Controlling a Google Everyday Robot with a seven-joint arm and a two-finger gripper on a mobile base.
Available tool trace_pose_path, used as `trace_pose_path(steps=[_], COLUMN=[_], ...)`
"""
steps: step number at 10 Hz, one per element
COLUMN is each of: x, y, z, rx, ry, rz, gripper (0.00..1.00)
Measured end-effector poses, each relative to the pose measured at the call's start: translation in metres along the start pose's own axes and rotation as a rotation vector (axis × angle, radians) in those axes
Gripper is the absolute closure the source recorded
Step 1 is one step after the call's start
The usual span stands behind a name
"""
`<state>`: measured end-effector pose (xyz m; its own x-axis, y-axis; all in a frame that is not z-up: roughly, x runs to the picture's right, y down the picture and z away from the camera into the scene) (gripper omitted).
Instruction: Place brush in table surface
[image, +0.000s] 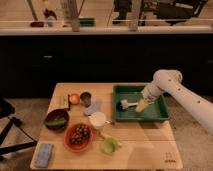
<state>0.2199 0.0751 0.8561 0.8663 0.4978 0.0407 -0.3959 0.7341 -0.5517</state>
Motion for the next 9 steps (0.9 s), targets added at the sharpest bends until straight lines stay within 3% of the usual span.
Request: trace_pose_path(steps=[2, 5, 7, 9], x=[-0.004, -0.005, -0.002, 0.001], y=[-0.004, -0.006, -0.01, -0.017], z=[0.002, 0.009, 0.016, 0.025], rx=[-0.001, 0.019, 0.04, 0.042], ry=[0.006, 0.032, 0.061, 0.089], rz=[-0.071, -0.264, -0.333, -0.357], gripper=[0.2, 0.2, 0.2, 0.2])
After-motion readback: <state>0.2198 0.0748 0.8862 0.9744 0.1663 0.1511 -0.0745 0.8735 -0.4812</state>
